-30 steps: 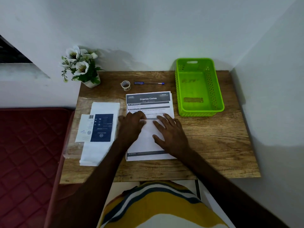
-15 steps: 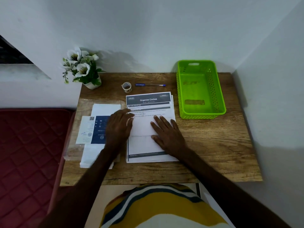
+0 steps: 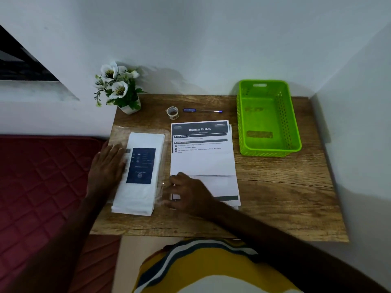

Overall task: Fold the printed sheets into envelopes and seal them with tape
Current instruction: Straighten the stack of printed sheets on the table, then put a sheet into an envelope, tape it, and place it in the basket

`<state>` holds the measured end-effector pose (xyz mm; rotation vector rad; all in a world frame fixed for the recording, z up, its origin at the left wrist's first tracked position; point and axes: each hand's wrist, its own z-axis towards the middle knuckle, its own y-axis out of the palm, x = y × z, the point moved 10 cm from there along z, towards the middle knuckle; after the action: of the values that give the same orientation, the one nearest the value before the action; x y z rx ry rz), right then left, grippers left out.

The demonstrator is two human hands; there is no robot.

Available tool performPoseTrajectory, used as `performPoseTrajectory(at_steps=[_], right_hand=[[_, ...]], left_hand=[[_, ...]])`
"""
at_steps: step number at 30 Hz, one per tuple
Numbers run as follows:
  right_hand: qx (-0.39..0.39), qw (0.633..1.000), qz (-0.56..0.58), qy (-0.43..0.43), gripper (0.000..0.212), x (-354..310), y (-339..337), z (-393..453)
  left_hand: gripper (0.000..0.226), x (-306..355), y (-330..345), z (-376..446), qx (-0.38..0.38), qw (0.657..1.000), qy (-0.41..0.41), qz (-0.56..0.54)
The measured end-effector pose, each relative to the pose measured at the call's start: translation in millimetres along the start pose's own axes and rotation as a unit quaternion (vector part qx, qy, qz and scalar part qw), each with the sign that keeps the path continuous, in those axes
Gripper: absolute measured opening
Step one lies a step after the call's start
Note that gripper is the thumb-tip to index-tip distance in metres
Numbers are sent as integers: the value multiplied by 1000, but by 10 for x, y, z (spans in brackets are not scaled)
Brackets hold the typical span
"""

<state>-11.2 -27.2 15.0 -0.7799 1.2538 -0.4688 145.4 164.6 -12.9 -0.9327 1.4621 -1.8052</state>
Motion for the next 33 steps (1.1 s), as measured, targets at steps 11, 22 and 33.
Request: performPoseTrajectory(at_steps=[11, 22, 33], right_hand=[[-78, 994, -9, -71, 21, -429, 659, 186], [-28, 999, 44, -9, 17, -394, 575, 183], [68, 972, -85, -208, 28, -801, 501, -28]], left_hand=[[49, -22, -24, -37, 5, 1000, -9, -1], [48, -35, -81, -11, -3, 1000, 0, -11], [49, 6, -136, 32, -3, 1000, -1, -11]])
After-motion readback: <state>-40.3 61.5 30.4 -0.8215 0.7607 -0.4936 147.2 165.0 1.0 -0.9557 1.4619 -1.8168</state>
